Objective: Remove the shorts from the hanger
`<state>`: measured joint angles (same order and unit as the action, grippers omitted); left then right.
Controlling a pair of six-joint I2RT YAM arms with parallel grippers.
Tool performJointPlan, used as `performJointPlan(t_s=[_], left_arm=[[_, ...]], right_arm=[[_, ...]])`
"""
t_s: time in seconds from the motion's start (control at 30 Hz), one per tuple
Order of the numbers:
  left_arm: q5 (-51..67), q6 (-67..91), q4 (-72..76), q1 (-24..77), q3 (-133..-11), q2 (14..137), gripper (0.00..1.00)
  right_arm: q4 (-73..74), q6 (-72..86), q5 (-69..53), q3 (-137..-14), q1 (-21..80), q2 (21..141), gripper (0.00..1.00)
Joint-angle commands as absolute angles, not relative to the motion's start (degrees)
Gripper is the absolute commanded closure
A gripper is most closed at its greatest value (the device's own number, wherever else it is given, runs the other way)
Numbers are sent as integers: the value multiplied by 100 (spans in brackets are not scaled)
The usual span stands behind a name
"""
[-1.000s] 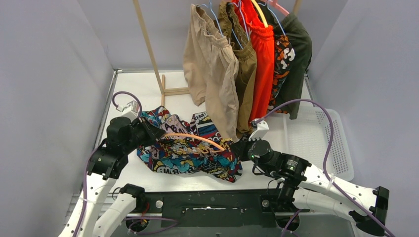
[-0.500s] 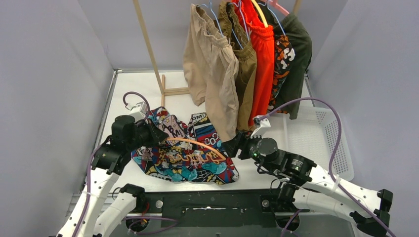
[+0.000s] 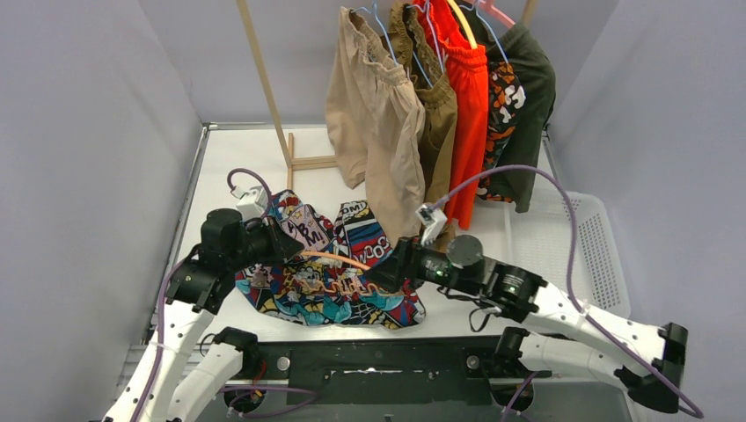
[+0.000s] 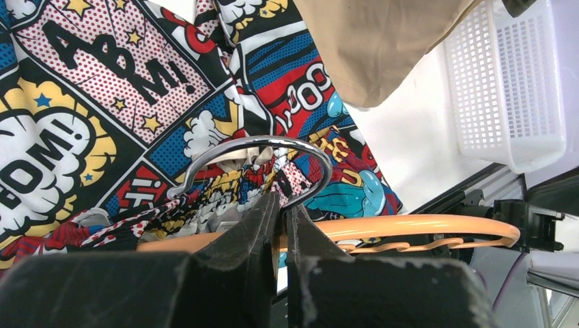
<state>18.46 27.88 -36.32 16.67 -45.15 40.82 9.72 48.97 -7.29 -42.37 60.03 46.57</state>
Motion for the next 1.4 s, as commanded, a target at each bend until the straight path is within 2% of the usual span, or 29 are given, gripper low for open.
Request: performJointPlan(t_s=[0.0,0.17,0.3,0.43,0.57,0.7,0.9,1.13,1.23,1.37], left_arm=[[2165,2746,-3073,1628,-4580,3965,100],[2180,2583,-3190,1626,-4595,4043,100],[2160,2505,-3284,1629,-4626,4063,100],[2250,2520,-3169,1633,-4546,3962,100],[2274,2553,-3094,1630,-4460,3894,100],[2171,2658,-2971,1629,-4418,3881,100],[1931,2791,-2701,1627,-4335,3668,100],[1591,2979,-2172,1626,-4109,3233,100],[1526,2861,-2146,1627,-4058,3167,100],[1408,2672,-2321,1631,-4138,3137,100]], right_arm=[[1330,5157,-1695,-4829,5981,5526,30],[667,5091,-2492,-4723,5885,5752,47],[5,5545,-3137,-4329,5450,5538,49],[-823,6160,-3659,-3794,4974,5261,56],[-1091,6244,-4193,-3725,4952,5342,58],[-1164,6337,-4285,-3655,4957,5452,68],[-1149,6333,-4554,-3686,4957,5597,67],[-1000,6280,-4662,-3745,4966,5678,70],[-958,6272,-4539,-3716,4959,5634,78],[-962,6210,-4376,-3678,4953,5550,95]])
